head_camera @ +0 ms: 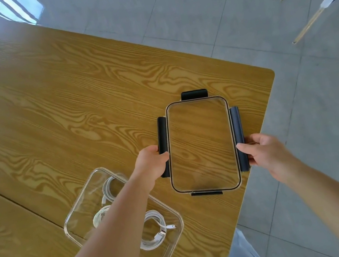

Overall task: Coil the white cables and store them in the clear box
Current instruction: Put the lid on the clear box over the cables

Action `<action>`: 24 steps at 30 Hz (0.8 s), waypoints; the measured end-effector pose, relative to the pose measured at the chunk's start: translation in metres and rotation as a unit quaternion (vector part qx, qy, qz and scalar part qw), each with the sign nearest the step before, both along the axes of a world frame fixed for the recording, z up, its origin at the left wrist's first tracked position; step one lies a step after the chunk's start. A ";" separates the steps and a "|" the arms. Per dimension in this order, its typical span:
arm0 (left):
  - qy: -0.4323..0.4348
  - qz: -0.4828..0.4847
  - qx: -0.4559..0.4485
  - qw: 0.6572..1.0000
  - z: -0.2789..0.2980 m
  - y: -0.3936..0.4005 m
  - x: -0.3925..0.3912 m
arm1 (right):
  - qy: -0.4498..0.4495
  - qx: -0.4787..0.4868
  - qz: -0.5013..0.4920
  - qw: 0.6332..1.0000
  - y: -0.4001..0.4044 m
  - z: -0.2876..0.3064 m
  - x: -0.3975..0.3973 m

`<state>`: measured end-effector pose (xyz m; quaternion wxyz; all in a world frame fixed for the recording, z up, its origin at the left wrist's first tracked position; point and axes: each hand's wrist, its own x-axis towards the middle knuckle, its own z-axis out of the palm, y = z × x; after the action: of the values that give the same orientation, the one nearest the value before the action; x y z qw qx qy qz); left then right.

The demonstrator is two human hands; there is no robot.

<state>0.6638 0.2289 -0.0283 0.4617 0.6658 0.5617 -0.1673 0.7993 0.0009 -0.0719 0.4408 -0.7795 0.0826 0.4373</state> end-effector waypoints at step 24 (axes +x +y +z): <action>-0.138 0.127 -0.051 0.981 0.029 0.011 -0.020 | -0.098 0.054 -0.002 0.994 0.026 0.041 0.008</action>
<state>0.6441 0.2398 0.0005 0.5861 0.5809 0.5633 -0.0420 0.8068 0.0274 -0.0314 0.4892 -0.7934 0.0171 0.3617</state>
